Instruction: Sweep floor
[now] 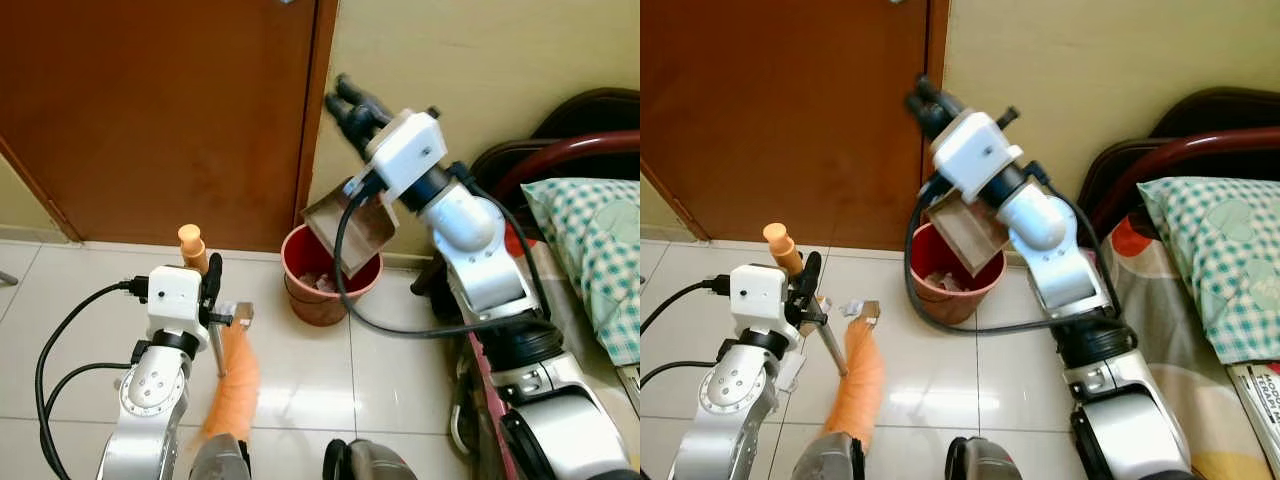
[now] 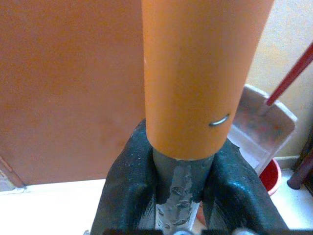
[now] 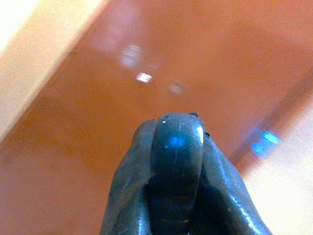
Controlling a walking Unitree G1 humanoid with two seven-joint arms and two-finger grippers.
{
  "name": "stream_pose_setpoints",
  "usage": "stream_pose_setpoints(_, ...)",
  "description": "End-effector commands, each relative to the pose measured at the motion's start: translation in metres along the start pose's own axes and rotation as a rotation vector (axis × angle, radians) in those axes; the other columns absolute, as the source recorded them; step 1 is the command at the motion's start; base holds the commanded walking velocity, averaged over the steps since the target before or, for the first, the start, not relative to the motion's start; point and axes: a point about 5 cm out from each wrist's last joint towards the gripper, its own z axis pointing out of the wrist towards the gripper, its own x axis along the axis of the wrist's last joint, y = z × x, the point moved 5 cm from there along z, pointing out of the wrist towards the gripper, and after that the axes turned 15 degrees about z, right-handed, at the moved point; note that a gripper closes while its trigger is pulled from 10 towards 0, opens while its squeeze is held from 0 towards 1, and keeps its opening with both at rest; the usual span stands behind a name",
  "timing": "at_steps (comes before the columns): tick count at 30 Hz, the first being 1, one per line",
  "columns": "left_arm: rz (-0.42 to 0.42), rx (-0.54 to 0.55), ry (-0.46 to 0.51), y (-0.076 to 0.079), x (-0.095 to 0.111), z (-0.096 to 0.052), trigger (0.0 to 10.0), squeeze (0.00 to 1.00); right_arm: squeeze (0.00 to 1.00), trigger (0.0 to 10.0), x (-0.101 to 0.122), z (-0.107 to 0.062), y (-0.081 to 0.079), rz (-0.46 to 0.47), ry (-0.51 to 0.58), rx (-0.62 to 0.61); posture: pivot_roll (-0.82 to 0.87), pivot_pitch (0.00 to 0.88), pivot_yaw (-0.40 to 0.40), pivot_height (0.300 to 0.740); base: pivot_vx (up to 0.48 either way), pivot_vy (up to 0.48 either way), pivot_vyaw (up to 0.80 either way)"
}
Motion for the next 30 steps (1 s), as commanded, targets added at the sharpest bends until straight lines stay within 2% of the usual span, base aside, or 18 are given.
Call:
stream_pose_setpoints(1,-0.021,-0.045,-0.048,0.014,-0.012,-0.002,10.0,0.0,0.0,10.0,0.026,0.005,-0.004,-0.111,0.107,0.052,0.09,0.078,-0.105,0.74,0.0,0.0,0.0)
stream_pose_setpoints(3,-0.023,-0.045,-0.047,0.014,-0.011,-0.001,10.0,0.0,0.0,10.0,0.025,0.005,0.0,-0.066,0.106,0.02,0.09,0.076,-0.11,0.74,0.0,0.0,0.0)
stream_pose_setpoints(10,-0.027,-0.041,-0.041,0.015,-0.011,0.001,10.0,0.0,0.0,10.0,0.048,0.015,0.015,-0.013,0.187,-0.06,0.09,0.068,-0.111,0.74,0.0,0.0,0.0)
stream_pose_setpoints(11,-0.026,-0.042,-0.039,0.015,-0.01,0.002,10.0,0.0,0.0,10.0,0.064,0.021,0.018,-0.014,0.24,-0.067,0.09,0.068,-0.111,0.74,0.0,0.0,0.0)
stream_pose_setpoints(13,-0.026,-0.04,-0.036,0.015,-0.01,0.002,10.0,0.0,0.0,10.0,0.087,0.03,0.026,0.056,0.321,-0.118,0.09,0.068,-0.111,0.74,0.0,0.0,0.0)
stream_pose_setpoints(14,-0.026,-0.04,-0.035,0.015,-0.01,0.003,10.0,0.0,0.0,10.0,0.094,0.034,0.028,0.088,0.349,-0.133,0.09,0.063,-0.11,0.74,0.0,0.0,0.0)
stream_pose_setpoints(16,-0.026,-0.04,-0.034,0.015,-0.01,0.003,10.0,0.0,0.0,10.0,0.094,0.035,0.028,0.111,0.352,-0.138,0.09,0.063,-0.11,0.74,0.0,0.0,0.0)
stream_pose_setpoints(25,-0.022,-0.031,-0.035,0.013,-0.01,0.0,10.0,0.0,0.0,10.0,0.068,0.038,0.026,0.342,0.297,-0.229,0.12,0.07,-0.112,0.74,0.0,0.0,0.0)
stream_pose_setpoints(28,-0.014,-0.036,-0.046,0.012,-0.013,-0.005,10.0,0.0,0.0,10.0,0.024,0.026,0.014,0.545,0.156,-0.32,0.12,0.079,-0.11,0.74,0.0,0.0,0.0)
stream_pose_setpoints(30,-0.014,-0.037,-0.047,0.012,-0.013,-0.006,10.0,0.0,0.0,10.0,0.014,0.021,0.012,0.576,0.125,-0.343,0.12,0.081,-0.108,0.74,0.0,0.0,0.0)
